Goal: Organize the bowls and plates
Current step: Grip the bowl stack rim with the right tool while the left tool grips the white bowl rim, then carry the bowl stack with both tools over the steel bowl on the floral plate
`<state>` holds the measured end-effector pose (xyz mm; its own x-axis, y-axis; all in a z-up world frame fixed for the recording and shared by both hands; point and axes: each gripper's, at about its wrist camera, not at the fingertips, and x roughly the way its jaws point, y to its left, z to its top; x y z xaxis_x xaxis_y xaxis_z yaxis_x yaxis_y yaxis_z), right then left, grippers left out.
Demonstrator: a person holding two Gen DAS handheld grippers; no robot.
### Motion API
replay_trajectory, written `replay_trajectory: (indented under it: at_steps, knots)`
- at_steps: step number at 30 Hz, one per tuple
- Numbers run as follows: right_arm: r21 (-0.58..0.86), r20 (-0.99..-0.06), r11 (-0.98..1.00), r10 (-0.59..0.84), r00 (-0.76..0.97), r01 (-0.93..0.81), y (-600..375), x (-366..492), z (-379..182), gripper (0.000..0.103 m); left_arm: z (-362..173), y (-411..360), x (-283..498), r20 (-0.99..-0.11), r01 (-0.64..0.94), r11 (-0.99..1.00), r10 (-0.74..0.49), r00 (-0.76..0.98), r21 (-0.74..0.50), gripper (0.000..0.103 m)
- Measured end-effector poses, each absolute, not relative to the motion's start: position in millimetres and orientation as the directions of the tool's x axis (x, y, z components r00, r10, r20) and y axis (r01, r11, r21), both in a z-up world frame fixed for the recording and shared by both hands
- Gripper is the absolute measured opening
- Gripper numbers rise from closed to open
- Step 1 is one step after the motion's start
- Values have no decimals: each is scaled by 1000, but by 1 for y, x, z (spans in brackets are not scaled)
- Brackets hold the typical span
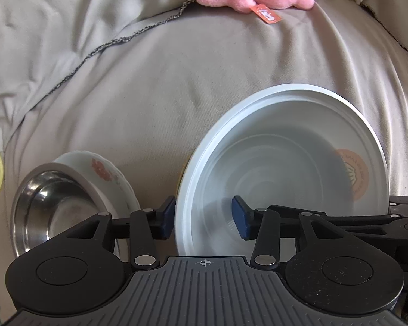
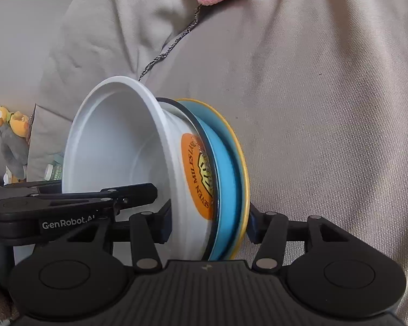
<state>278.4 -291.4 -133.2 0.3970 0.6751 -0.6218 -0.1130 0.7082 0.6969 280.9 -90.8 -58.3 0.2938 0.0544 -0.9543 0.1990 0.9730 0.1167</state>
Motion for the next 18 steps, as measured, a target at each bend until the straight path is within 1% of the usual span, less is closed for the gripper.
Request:
replay_trajectory:
  at_steps: [11,18]
  knots:
    - [711,-623,697,685,377,-92,-285,277,-130,53,-48,-84,277,-959,178,976,74,275,126,47]
    - [694,-619,707,682,390,-135,-275,274,-104,53,-15,-73,264,-946,179,977,56,318,118,47]
